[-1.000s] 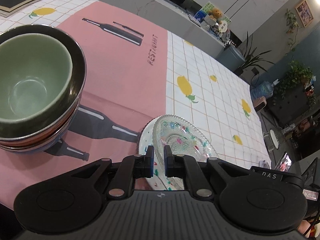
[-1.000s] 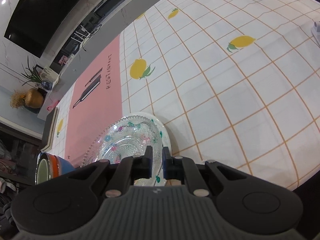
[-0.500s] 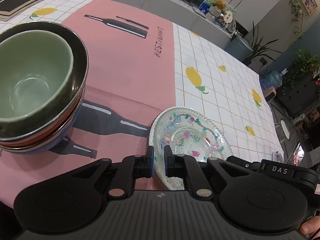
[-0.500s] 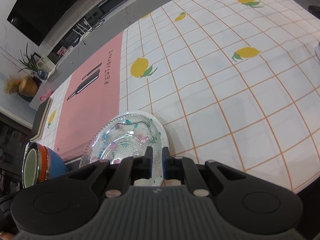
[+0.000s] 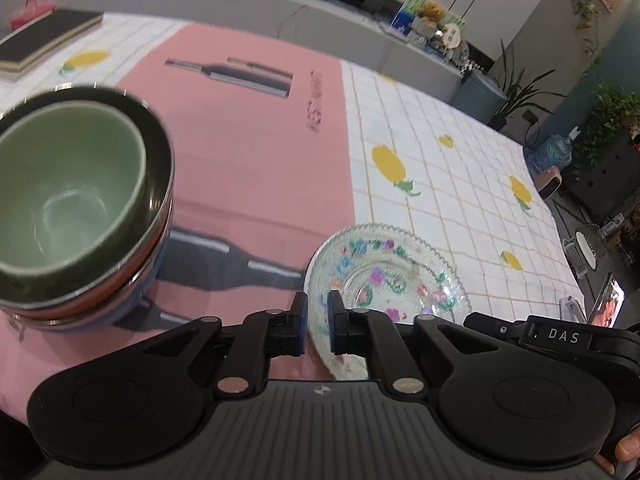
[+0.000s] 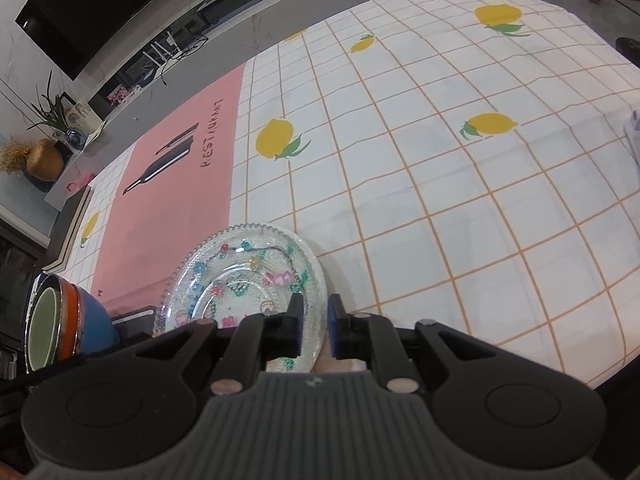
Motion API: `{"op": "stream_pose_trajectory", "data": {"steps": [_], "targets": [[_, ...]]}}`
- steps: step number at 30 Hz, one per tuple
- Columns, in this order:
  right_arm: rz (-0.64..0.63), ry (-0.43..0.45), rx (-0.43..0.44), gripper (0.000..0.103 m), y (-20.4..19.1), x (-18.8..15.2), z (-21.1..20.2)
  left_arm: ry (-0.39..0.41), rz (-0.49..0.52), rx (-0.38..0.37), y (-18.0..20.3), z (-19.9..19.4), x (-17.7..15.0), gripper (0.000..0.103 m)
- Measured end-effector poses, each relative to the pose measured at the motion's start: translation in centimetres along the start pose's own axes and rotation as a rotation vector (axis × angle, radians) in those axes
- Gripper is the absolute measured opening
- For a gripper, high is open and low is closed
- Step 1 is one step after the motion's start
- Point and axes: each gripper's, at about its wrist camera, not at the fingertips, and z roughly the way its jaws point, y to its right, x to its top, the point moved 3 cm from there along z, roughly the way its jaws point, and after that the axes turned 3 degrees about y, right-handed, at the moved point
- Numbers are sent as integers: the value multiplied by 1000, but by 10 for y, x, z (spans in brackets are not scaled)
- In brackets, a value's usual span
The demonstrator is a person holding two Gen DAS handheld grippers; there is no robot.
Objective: Organize plates and bowls
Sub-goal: 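Lower the glass plate onto the 'Fruity' plate and open both grippers, then move both grippers to the rim of the nested bowl stack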
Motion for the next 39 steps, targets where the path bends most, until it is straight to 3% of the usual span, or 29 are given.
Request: {"op": "stream_pose_trajectory", "data": {"steps": [6,10,11,15,18,22,29,32,39], "targets": [[49,-7,5,21,7,3,2,0,-29,9,-5,4,-1,32],[67,-7,12,21,8,6,5,-12,-52,-9,-8,7,-1,32],[72,-11,15,16,9,5,7,-18,-54,-14,-8,8,-1,32],[80,-21,22,8,8,4,9,-40,-42,-15,-5,12,-3,16],[60,-24,15,8,5,4,10,-42,-23,-2,-3,13,-4,10],[48,-24,10,8,4,3,10,-45,-15,-2,-3,13,-3,10],[-6,-13,-5,14,-7,5,4,-45,31,1,2,8,0,11],[-69,12,-27,29,-18,8,-4,-25,113,16,10,0,3,11],[-239,66,-41,38,-54,15,-20,48,204,11,21,-27,19,11]]}}
